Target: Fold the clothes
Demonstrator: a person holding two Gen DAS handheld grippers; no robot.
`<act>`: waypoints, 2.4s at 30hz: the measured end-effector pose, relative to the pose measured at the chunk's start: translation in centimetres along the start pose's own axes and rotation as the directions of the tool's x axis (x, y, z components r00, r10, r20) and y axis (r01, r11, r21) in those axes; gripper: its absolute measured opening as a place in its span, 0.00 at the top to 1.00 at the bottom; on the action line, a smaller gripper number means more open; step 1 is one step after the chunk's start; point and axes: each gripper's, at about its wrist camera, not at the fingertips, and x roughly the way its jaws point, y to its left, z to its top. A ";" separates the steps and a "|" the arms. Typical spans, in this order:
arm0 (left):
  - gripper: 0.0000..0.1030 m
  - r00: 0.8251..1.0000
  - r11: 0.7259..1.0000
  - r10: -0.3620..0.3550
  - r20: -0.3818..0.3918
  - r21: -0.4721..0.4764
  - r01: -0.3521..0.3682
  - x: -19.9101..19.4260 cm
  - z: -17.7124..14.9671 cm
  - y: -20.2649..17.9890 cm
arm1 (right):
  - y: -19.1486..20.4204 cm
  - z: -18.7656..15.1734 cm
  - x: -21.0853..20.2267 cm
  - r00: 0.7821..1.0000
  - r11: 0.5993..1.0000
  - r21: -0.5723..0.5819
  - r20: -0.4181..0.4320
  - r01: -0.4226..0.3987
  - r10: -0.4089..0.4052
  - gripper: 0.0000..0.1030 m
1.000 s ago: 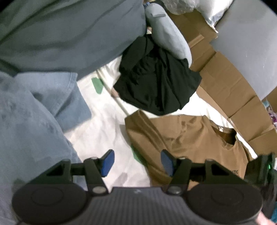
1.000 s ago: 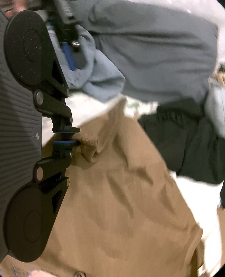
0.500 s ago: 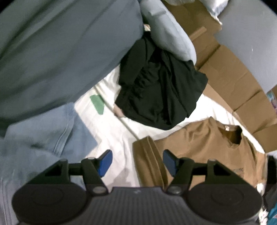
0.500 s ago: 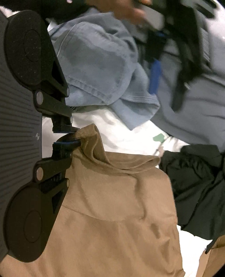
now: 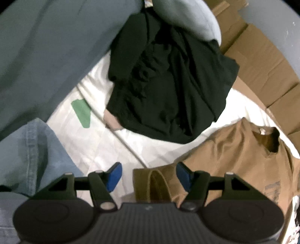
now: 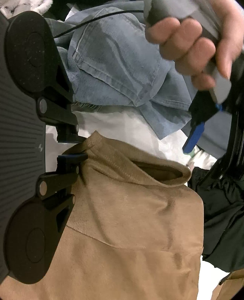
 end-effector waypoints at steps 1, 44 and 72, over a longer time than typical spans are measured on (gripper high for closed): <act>0.36 1.000 1.000 0.002 -0.010 0.009 -0.002 0.3 -0.1 -0.1 | 0.1 0.0 0.1 1.000 1.000 -0.004 -0.001 0.002 -0.002 0.89; 0.56 0.997 0.994 0.049 0.054 -0.100 -0.043 0.0 -2.3 8.5 | -18.0 10.7 -9.2 0.904 0.933 0.022 0.241 0.359 -0.353 0.61; 0.53 0.990 0.989 0.135 0.048 0.046 -0.137 -6.5 -5.1 0.5 | -3.5 0.9 -3.4 0.989 0.962 -0.239 0.085 0.135 -0.118 0.61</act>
